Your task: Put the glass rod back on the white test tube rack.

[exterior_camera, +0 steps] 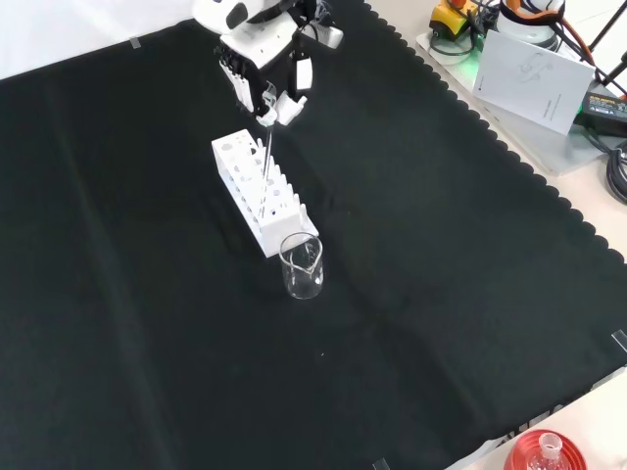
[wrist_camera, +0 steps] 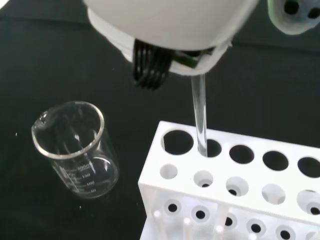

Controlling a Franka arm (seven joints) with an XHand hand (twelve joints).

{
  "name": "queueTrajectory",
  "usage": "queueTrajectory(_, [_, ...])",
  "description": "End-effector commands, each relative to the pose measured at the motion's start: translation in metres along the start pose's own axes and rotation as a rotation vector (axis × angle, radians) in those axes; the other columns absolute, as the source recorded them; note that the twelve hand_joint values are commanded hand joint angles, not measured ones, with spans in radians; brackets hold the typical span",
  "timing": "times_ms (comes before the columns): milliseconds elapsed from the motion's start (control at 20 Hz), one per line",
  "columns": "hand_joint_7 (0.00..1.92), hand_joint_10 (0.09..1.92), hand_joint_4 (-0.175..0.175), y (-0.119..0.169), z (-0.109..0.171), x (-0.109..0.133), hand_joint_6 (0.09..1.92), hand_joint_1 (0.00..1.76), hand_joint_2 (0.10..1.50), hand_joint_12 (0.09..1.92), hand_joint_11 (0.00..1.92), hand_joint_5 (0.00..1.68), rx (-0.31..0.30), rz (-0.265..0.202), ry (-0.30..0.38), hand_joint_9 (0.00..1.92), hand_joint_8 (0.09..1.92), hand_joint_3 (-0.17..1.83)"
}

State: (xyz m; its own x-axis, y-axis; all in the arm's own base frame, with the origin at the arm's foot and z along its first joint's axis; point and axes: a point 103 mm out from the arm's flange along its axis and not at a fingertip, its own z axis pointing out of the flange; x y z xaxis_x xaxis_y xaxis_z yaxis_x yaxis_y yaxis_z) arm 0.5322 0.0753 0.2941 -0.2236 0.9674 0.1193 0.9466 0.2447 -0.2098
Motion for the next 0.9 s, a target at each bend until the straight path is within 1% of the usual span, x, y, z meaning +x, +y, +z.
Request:
queueTrajectory(50, [1.40, 0.31, -0.175, 0.002, 0.009, 0.004, 0.60, 1.33, 0.55, 0.49, 1.64, 1.33, 0.024, -0.005, -0.016, 1.77, 0.55, 0.80])
queueTrajectory(400, [1.40, 0.31, -0.175, 0.003, 0.024, 0.001, 0.60, 1.33, 0.54, 0.49, 1.64, 1.33, 0.050, -0.007, -0.020, 1.77, 0.55, 0.80])
queueTrajectory(900, [1.40, 0.31, -0.175, 0.008, 0.032, 0.002, 0.60, 1.33, 0.54, 0.49, 1.64, 1.33, 0.067, -0.013, -0.013, 1.77, 0.55, 0.81])
